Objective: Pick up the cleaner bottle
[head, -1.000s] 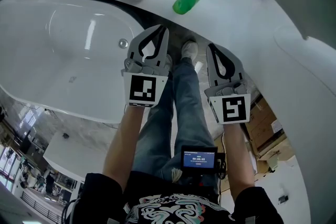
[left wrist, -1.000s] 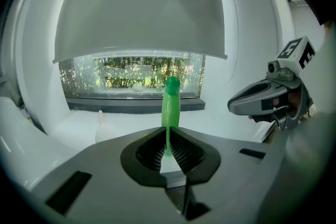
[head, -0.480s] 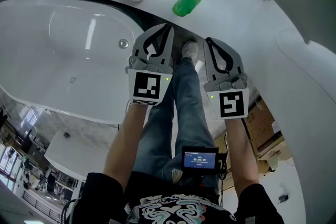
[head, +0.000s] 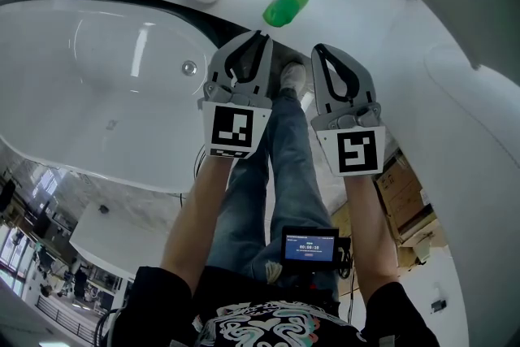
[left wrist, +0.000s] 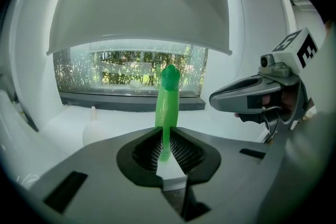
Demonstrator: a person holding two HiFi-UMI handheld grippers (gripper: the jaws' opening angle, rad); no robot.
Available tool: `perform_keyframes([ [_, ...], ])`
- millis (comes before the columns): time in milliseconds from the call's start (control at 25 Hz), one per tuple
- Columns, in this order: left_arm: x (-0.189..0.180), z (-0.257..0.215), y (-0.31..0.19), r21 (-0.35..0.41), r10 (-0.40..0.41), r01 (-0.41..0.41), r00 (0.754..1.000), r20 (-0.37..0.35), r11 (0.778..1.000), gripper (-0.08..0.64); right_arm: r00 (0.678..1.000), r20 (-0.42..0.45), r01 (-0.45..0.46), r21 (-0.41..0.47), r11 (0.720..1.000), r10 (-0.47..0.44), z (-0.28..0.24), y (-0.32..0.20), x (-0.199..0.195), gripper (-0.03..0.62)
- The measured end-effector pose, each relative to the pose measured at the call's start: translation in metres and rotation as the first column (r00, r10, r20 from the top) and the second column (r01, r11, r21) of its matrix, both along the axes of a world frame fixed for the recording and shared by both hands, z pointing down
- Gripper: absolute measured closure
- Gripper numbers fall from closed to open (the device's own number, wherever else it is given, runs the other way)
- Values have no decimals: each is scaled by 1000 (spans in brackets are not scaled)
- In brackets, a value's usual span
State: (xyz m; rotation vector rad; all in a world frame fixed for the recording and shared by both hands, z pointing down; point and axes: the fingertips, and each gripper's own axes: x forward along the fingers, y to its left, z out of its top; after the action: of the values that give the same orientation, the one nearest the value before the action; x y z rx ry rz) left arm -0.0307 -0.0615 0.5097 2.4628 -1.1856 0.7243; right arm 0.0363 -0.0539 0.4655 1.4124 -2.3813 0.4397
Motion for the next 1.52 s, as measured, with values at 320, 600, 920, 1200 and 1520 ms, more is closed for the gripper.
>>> perform_keyframes([
  [320,3,9,-3,-2,11,-11,1000,-13,1000,396,1000,6,-7,-6,1000,7,5,-6,1,566],
  [600,5,25,-9,-23,14,-14,1000,-5,1000,339,1000,10,-27,-12,1000,27,10,-5,8,566],
  [920,15,29,-16,6,19,-19,1000,16,1000,305,998,18,-59,-6,998,59,8,-7,15,566],
  [1200,20,32,-27,39,-2,1,1000,11,999,294,997,32,-76,-21,997,77,14,-6,20,566],
  [1520,30,41,-38,36,-3,3,1000,-1,999,293,997,24,-77,-39,996,78,22,-9,25,566],
])
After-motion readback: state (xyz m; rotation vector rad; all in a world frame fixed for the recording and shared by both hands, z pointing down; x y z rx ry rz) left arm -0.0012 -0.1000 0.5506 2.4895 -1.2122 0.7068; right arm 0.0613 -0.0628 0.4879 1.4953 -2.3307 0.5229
